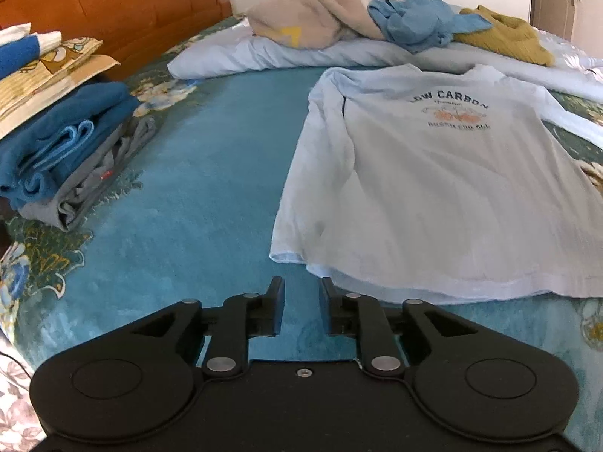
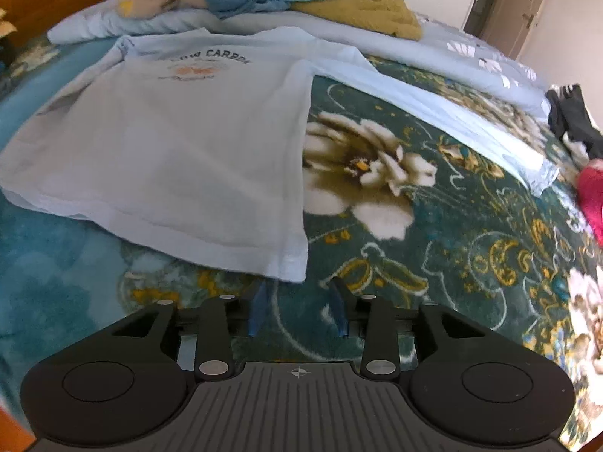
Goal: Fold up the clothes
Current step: 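Pinch the T-shirt hem with both grippers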
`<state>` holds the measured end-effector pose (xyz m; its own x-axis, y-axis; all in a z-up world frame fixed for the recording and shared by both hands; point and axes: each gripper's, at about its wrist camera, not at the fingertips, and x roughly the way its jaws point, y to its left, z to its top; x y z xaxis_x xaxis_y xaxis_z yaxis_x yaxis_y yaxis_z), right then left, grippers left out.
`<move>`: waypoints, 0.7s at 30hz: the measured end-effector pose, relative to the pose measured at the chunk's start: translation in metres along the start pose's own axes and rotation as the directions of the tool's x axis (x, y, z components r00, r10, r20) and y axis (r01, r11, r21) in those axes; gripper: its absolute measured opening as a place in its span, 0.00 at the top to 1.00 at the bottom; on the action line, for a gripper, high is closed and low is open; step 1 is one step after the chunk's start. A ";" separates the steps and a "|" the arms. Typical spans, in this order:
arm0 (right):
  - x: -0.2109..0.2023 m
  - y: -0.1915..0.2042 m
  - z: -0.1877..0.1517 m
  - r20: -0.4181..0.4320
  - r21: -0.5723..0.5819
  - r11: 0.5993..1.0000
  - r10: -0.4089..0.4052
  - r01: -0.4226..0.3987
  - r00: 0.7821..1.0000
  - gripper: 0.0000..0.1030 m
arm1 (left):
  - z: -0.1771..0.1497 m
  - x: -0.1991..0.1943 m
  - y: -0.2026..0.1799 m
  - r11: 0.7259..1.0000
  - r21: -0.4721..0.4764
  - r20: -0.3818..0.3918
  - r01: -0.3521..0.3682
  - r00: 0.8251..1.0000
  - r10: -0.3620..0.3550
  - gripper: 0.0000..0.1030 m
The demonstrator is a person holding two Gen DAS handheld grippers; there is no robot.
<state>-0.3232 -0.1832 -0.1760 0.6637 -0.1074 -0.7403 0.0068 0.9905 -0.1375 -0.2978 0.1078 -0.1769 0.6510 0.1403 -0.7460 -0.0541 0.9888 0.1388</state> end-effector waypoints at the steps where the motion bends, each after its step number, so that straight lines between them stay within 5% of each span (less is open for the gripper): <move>1: 0.000 0.001 0.001 0.011 -0.003 1.000 -0.004 0.004 1.000 0.69 | -0.001 0.000 0.000 1.000 0.004 -0.003 0.000 1.000 0.000 0.81; 11: 0.004 0.010 0.014 0.100 -0.033 0.999 -0.032 0.035 0.994 0.70 | -0.003 0.008 -0.004 0.999 0.033 -0.013 0.000 1.000 0.000 0.71; 15: 0.015 0.008 0.023 0.073 0.003 1.000 -0.017 0.017 0.997 0.90 | 0.002 0.017 -0.007 0.999 0.048 -0.004 0.012 1.000 -0.012 0.71; 21: 0.023 -0.003 0.037 0.065 0.111 0.992 -0.060 0.052 0.996 0.93 | 0.010 0.027 -0.011 0.997 0.070 0.019 0.037 0.999 -0.039 0.63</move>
<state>-0.2807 -0.1853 -0.1681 0.7093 -0.1605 -0.6864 0.1243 0.9870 -0.1023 -0.2719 0.1007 -0.1922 0.6672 0.1009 -0.7380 0.0235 0.9874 0.1563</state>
